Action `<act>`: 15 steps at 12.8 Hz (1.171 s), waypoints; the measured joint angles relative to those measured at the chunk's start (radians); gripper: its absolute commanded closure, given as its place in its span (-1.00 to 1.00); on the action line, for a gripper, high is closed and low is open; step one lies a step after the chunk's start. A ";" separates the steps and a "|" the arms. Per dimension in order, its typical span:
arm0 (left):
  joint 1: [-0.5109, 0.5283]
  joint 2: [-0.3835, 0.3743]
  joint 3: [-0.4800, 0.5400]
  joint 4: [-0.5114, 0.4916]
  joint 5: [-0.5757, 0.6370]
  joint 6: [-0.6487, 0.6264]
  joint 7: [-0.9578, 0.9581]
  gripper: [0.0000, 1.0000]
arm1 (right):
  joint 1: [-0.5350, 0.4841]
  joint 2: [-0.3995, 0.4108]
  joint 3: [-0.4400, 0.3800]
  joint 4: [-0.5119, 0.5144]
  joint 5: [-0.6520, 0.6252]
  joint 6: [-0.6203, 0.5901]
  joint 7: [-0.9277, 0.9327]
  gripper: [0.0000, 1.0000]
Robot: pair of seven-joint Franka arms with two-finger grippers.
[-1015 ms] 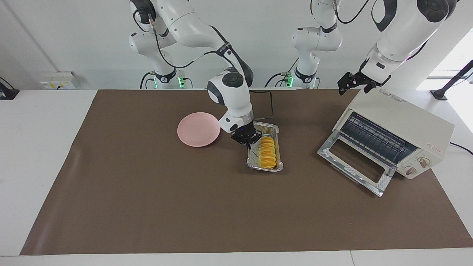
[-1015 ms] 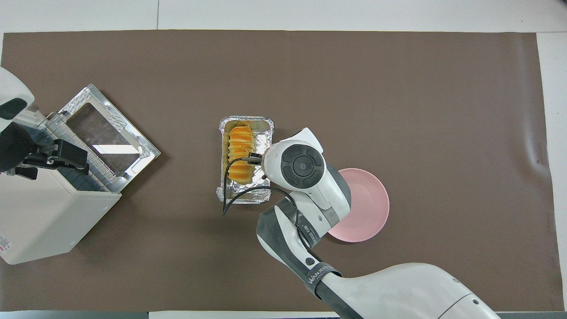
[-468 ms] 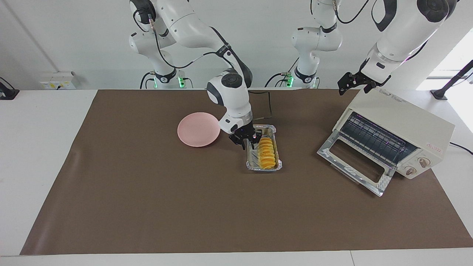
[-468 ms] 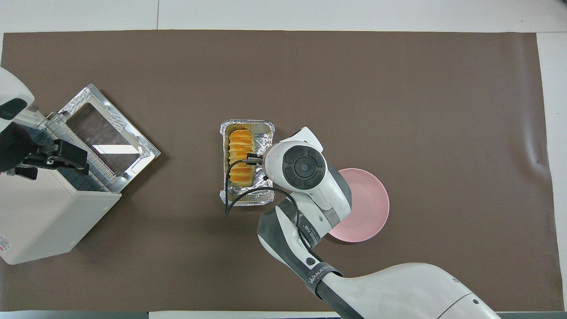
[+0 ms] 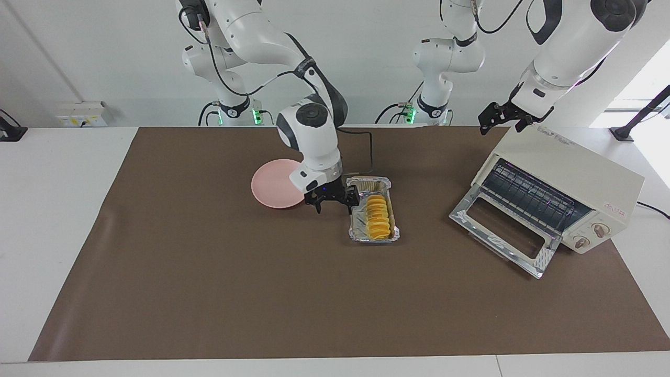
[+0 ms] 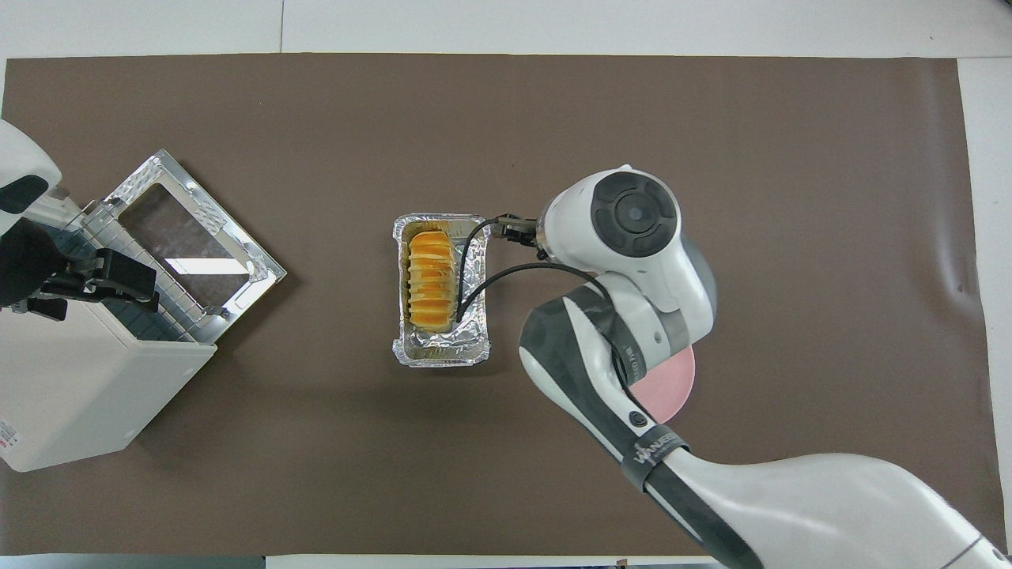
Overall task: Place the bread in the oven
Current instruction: 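Grasp the foil tray with the left gripper while the right gripper retracts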
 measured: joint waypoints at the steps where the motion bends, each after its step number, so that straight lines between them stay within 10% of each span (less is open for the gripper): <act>1: 0.000 0.000 -0.002 0.000 0.000 0.000 0.000 -1.00 | -0.062 -0.029 -0.002 0.010 0.000 -0.032 -0.106 -1.00; 7: -0.200 0.044 -0.041 -0.010 -0.038 0.259 -0.157 -1.00 | -0.317 -0.136 -0.004 0.029 0.001 -0.236 -0.586 -1.00; 15: -0.464 0.414 -0.047 -0.026 -0.042 0.617 -0.415 -1.00 | -0.407 -0.358 -0.010 0.052 0.000 -0.698 -0.720 -1.00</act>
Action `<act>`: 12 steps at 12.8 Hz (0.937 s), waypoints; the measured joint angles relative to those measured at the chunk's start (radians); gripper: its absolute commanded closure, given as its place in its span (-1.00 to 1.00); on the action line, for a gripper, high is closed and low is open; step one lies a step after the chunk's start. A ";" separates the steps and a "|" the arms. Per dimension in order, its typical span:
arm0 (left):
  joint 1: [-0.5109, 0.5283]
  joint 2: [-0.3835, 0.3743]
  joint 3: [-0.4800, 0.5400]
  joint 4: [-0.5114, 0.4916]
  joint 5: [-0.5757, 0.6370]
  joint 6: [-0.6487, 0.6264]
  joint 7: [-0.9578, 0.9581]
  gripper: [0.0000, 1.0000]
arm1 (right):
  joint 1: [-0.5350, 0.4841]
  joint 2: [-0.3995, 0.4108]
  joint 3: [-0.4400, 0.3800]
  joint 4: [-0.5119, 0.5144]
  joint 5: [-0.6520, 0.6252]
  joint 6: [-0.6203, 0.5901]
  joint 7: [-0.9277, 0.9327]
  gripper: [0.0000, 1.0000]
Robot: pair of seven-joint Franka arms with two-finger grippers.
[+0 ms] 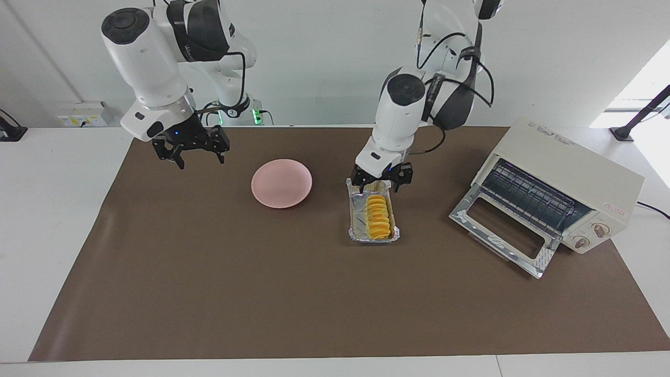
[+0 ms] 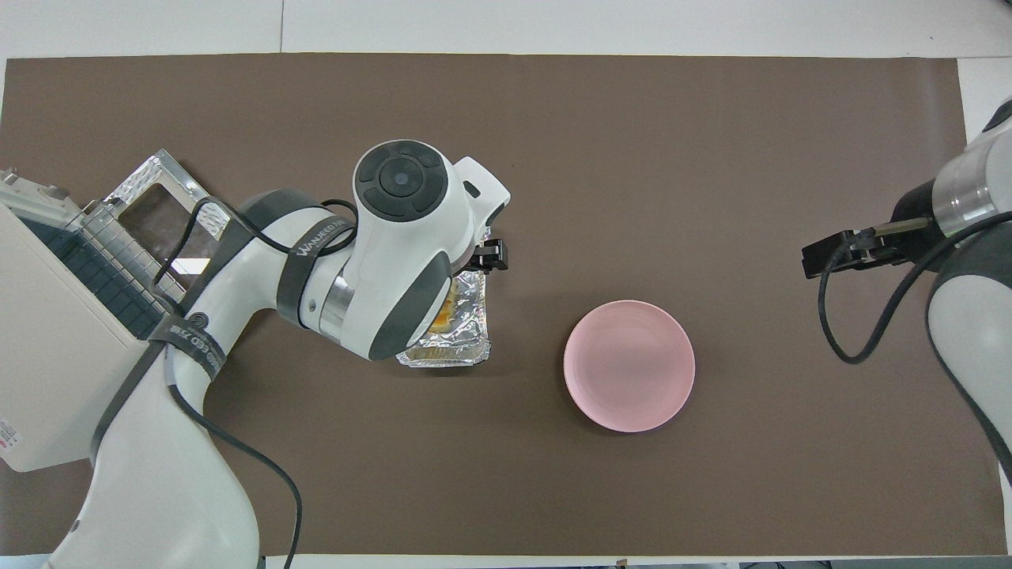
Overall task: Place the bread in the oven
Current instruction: 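Grasp the foil tray with the left gripper while the right gripper retracts, then carry the foil tray with the left gripper into the open oven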
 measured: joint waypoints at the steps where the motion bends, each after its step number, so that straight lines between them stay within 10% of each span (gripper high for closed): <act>1: -0.023 0.030 0.001 -0.005 0.000 0.029 -0.020 -1.00 | -0.013 -0.006 0.000 0.000 0.000 -0.018 -0.003 -1.00; 4: -0.068 0.100 0.001 -0.006 0.000 0.089 -0.071 -0.97 | -0.027 -0.009 -0.001 -0.001 -0.001 -0.024 -0.003 -1.00; 7: -0.070 0.111 0.008 -0.007 0.000 0.100 -0.080 -0.26 | -0.032 -0.010 -0.003 0.003 -0.005 -0.024 -0.003 -1.00; 9: -0.070 0.111 0.010 -0.017 0.000 0.101 -0.086 0.89 | -0.032 -0.011 -0.003 0.006 -0.007 -0.024 -0.003 -1.00; 12: -0.068 0.111 0.012 -0.037 0.000 0.103 -0.090 1.00 | -0.033 -0.011 -0.003 0.009 -0.007 -0.024 -0.003 -1.00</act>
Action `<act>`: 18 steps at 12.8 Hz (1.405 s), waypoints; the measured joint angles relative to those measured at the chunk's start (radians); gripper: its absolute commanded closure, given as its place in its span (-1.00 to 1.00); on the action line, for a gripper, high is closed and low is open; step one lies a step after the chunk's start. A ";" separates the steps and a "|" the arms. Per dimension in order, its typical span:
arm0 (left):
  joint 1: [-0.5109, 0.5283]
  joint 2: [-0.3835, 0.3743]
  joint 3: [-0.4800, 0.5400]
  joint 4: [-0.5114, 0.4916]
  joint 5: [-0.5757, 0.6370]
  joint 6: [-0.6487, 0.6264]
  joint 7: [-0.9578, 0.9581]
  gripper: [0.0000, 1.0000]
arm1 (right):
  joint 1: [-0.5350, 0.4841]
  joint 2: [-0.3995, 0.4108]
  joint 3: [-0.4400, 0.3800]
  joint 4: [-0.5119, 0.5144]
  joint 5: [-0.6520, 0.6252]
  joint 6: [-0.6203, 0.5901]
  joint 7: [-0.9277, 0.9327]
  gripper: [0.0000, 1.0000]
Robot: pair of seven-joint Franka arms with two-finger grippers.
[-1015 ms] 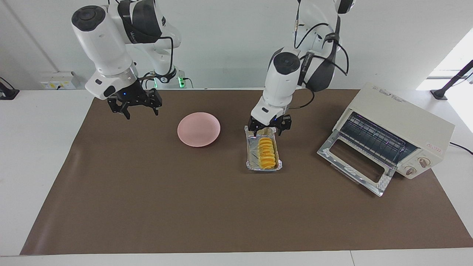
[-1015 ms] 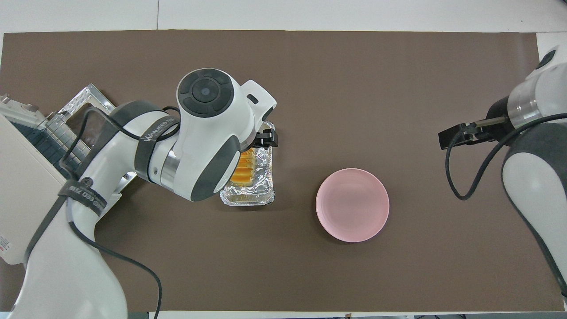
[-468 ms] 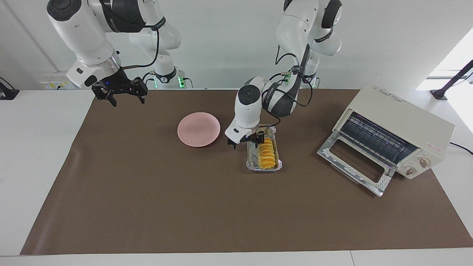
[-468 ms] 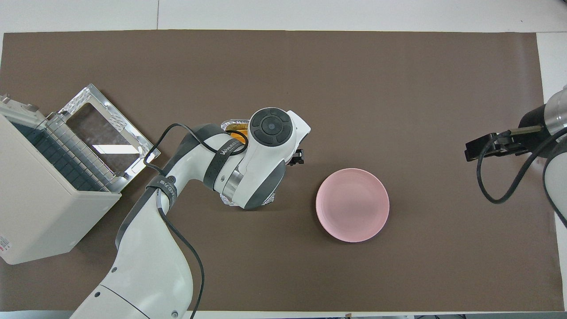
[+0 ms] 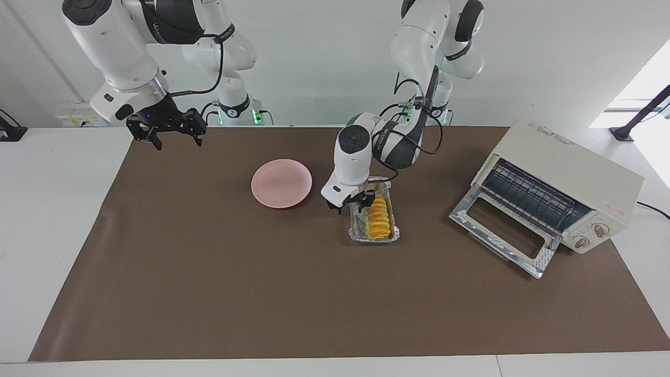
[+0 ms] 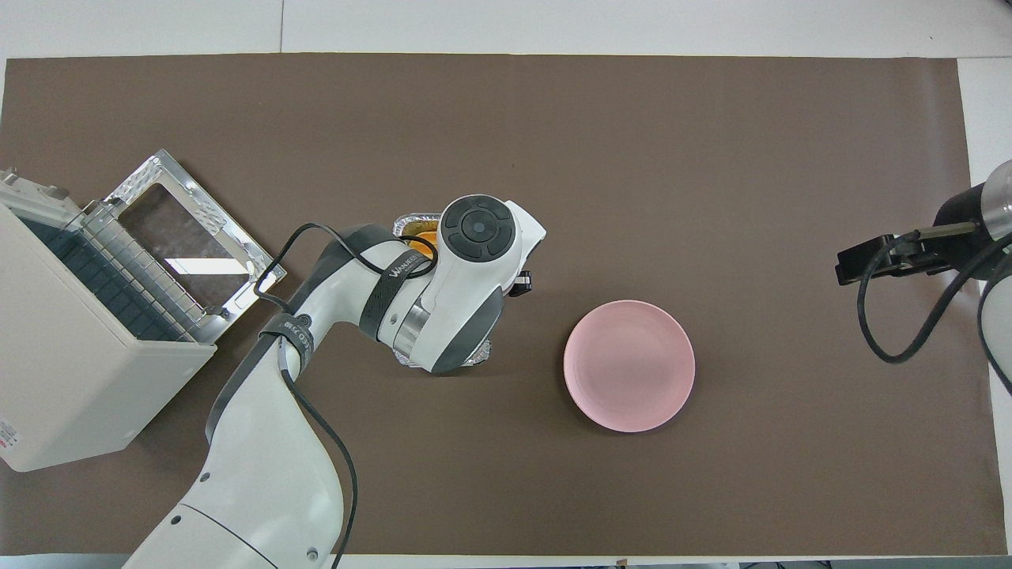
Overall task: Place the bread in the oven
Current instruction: 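Carry the foil tray with the left gripper into the open oven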
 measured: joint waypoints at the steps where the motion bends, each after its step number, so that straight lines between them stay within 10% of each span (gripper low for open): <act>1: 0.002 0.000 0.001 -0.007 0.000 0.000 0.000 1.00 | -0.002 0.000 0.000 0.002 0.000 0.000 0.000 -1.00; 10: 0.053 0.020 0.150 0.278 -0.025 -0.394 -0.008 1.00 | -0.011 -0.004 -0.002 0.008 0.000 0.000 0.000 -1.00; 18: 0.171 0.037 0.416 0.347 -0.006 -0.414 -0.005 1.00 | -0.010 -0.010 0.001 0.007 0.000 -0.002 0.000 -1.00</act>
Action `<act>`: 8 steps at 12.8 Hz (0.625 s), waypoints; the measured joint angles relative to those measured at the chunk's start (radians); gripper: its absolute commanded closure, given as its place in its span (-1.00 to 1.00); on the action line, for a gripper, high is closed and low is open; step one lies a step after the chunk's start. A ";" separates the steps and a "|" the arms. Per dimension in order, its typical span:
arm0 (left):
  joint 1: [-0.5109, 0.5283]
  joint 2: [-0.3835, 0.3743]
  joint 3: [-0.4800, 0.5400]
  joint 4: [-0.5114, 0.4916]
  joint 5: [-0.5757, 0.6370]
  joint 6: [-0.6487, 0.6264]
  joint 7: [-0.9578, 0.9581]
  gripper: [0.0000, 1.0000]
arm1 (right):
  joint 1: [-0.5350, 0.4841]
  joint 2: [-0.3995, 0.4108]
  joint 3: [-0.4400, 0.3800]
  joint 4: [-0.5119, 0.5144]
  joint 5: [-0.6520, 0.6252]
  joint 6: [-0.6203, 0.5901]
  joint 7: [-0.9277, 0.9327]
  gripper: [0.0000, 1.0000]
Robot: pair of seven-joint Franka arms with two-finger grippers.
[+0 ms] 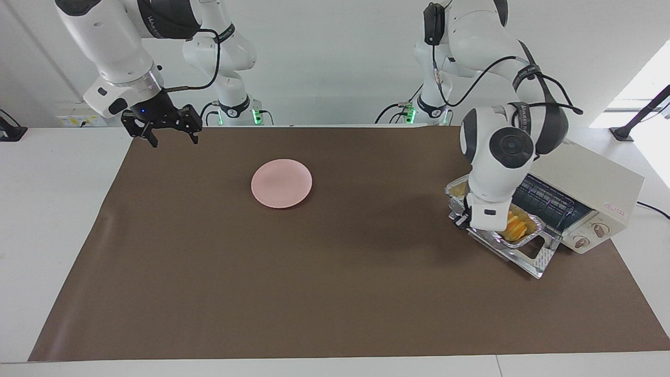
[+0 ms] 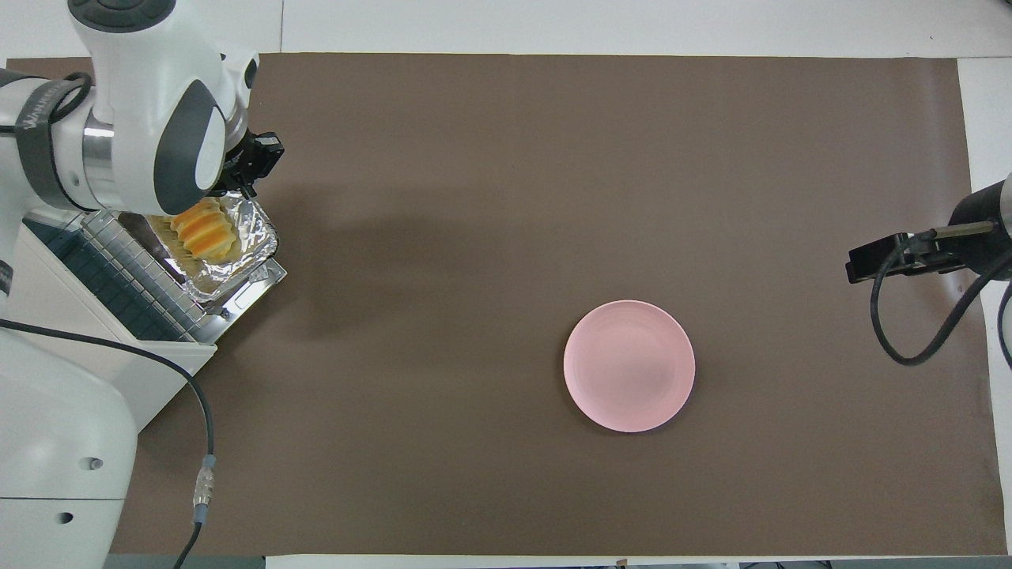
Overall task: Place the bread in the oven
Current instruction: 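Carry the foil tray with the left gripper into the open oven, then lower the foil tray inside the oven and open the left gripper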
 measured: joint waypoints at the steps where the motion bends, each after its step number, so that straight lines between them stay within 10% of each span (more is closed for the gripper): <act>1: 0.026 0.005 0.007 -0.009 0.001 0.000 0.000 1.00 | 0.000 0.000 0.000 0.000 0.000 0.000 0.000 -1.00; 8: 0.051 -0.018 0.064 -0.146 0.038 0.006 0.007 1.00 | 0.000 0.000 0.000 0.000 0.000 0.000 0.000 -1.00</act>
